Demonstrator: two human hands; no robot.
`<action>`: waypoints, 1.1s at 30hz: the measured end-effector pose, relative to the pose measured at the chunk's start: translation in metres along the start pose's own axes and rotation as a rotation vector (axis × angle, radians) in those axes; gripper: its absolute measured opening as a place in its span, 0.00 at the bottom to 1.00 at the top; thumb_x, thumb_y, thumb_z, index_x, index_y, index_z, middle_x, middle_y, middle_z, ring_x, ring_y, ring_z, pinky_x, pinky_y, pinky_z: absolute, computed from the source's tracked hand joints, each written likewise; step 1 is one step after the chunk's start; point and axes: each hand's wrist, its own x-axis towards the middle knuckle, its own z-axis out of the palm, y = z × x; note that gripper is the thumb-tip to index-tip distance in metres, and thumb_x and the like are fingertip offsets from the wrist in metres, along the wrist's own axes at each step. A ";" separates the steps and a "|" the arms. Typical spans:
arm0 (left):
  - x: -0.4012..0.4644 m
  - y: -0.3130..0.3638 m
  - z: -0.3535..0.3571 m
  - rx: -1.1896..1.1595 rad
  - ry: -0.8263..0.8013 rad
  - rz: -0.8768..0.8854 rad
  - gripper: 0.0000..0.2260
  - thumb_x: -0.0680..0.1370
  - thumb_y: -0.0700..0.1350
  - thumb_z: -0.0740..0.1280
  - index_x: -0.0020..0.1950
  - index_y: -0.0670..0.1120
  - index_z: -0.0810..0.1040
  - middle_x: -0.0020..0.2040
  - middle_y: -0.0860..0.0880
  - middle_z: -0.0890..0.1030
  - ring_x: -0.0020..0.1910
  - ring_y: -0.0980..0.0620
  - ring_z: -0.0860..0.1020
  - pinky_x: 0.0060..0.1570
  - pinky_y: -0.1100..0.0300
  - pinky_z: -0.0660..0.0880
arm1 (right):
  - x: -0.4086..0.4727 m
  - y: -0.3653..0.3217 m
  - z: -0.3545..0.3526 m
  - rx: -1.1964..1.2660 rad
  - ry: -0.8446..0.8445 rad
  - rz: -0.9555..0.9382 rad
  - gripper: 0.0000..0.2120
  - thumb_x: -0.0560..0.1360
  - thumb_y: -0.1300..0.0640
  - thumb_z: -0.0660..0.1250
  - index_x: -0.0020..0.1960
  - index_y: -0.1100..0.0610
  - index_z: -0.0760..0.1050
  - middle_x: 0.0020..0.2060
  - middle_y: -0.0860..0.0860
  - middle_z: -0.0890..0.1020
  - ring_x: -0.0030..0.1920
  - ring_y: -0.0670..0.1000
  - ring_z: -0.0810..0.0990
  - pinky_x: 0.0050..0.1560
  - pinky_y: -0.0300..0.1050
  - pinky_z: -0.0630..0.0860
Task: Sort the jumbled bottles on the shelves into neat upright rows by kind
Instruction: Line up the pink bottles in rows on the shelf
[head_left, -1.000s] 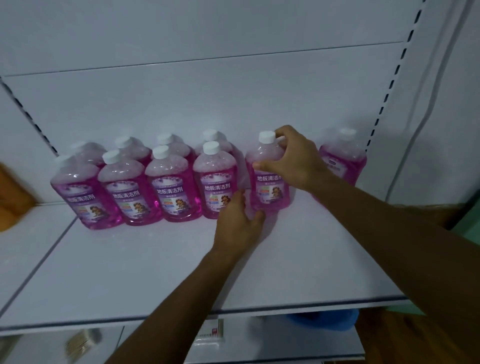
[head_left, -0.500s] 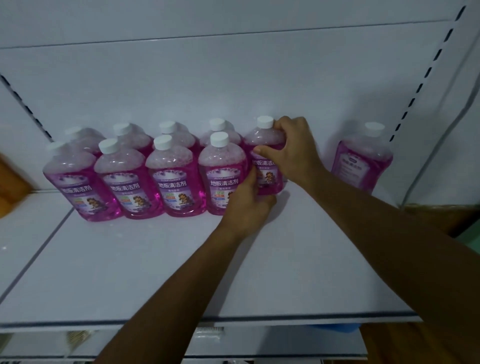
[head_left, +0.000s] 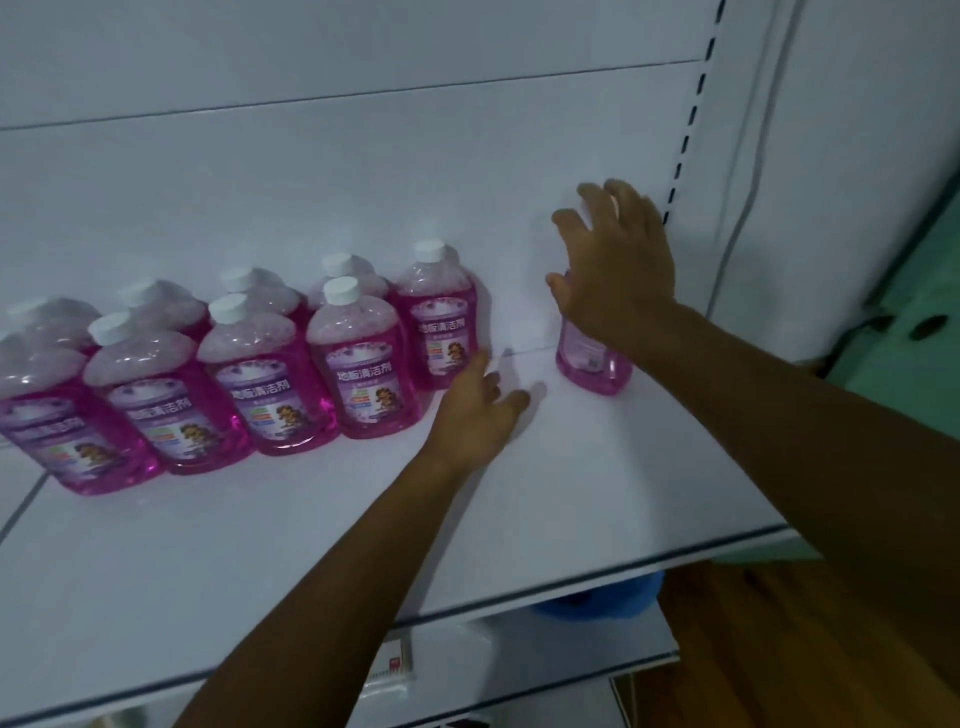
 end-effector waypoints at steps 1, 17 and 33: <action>0.001 0.001 0.006 -0.009 -0.022 -0.010 0.31 0.78 0.42 0.67 0.78 0.45 0.56 0.74 0.46 0.66 0.71 0.50 0.67 0.64 0.59 0.66 | -0.003 0.008 -0.001 0.006 -0.061 0.065 0.26 0.74 0.49 0.68 0.69 0.56 0.68 0.73 0.59 0.64 0.74 0.63 0.59 0.72 0.60 0.57; -0.011 -0.004 0.041 0.269 -0.010 0.282 0.26 0.72 0.58 0.73 0.66 0.53 0.68 0.55 0.59 0.77 0.51 0.58 0.79 0.47 0.67 0.79 | -0.034 0.020 -0.035 0.574 -0.222 0.397 0.20 0.68 0.46 0.74 0.52 0.53 0.70 0.43 0.49 0.77 0.42 0.52 0.77 0.40 0.44 0.72; -0.044 -0.030 -0.028 -0.118 0.033 0.187 0.23 0.71 0.43 0.76 0.62 0.53 0.71 0.56 0.57 0.81 0.54 0.58 0.80 0.50 0.63 0.79 | -0.027 -0.051 -0.056 1.087 -0.629 0.057 0.10 0.72 0.49 0.73 0.47 0.50 0.73 0.41 0.44 0.80 0.40 0.43 0.81 0.37 0.33 0.74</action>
